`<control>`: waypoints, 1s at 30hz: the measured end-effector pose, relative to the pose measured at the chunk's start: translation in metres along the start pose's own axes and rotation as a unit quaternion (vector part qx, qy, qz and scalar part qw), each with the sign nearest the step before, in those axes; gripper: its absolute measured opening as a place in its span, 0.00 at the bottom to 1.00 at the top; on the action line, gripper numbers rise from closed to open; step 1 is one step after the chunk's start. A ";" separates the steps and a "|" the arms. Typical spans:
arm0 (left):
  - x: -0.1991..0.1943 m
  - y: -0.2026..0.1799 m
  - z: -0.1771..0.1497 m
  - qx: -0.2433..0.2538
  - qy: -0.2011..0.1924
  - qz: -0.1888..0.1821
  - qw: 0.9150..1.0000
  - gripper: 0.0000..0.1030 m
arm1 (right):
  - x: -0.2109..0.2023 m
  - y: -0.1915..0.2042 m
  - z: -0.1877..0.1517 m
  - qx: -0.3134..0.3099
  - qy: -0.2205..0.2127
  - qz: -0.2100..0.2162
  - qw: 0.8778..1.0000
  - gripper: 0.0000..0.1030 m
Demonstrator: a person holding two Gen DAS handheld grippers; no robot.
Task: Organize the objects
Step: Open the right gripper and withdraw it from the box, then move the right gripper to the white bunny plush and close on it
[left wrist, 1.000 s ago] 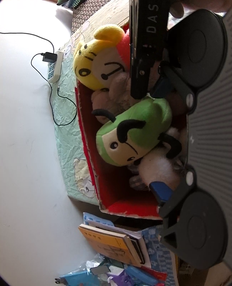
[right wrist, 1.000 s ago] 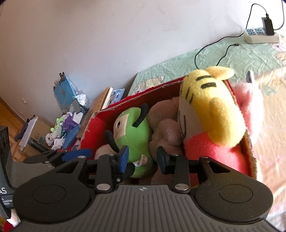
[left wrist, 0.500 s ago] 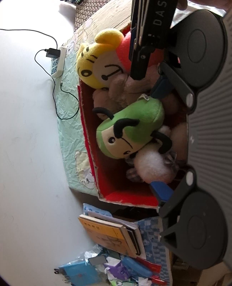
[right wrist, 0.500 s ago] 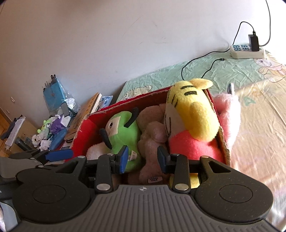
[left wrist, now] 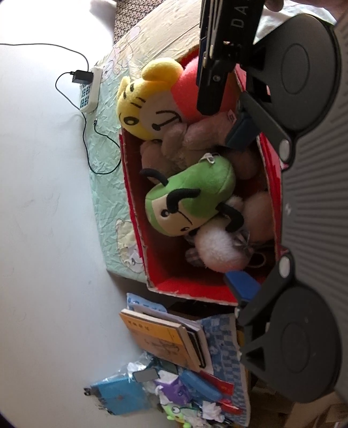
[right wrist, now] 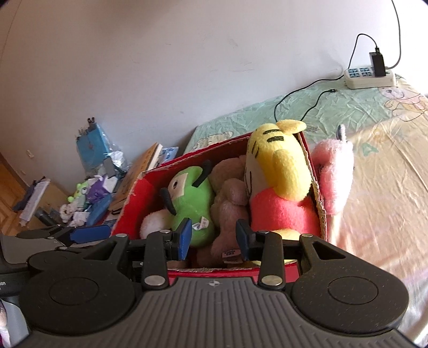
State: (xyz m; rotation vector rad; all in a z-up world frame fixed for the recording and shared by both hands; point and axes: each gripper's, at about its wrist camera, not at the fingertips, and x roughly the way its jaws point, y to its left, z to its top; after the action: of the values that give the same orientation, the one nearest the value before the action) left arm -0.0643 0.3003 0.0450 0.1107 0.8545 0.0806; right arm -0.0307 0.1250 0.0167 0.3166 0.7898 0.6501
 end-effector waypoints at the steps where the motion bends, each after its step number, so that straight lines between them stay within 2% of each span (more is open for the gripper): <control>1: -0.002 -0.001 -0.001 -0.005 0.002 0.002 1.000 0.96 | -0.001 -0.002 0.001 -0.001 0.004 0.009 1.000 0.37; 10: -0.026 -0.025 -0.008 -0.045 0.009 0.030 0.999 0.96 | -0.019 -0.019 0.006 -0.011 0.035 0.079 0.996 0.38; 16: -0.043 -0.043 -0.023 -0.072 0.014 0.044 0.996 0.96 | -0.032 -0.029 0.005 -0.032 0.065 0.136 0.988 0.38; 23: -0.047 -0.077 -0.043 -0.087 0.025 0.024 0.996 0.96 | -0.044 -0.050 -0.002 -0.075 0.103 0.170 0.977 0.41; 30: -0.035 -0.125 -0.054 -0.076 0.032 -0.019 0.996 0.94 | -0.053 -0.091 -0.007 -0.088 0.131 0.154 0.975 0.41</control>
State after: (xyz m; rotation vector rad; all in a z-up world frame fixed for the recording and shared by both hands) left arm -0.1249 0.1756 0.0202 -0.0504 0.9122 0.1131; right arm -0.0259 0.0219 -0.0036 0.1934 0.9349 1.0635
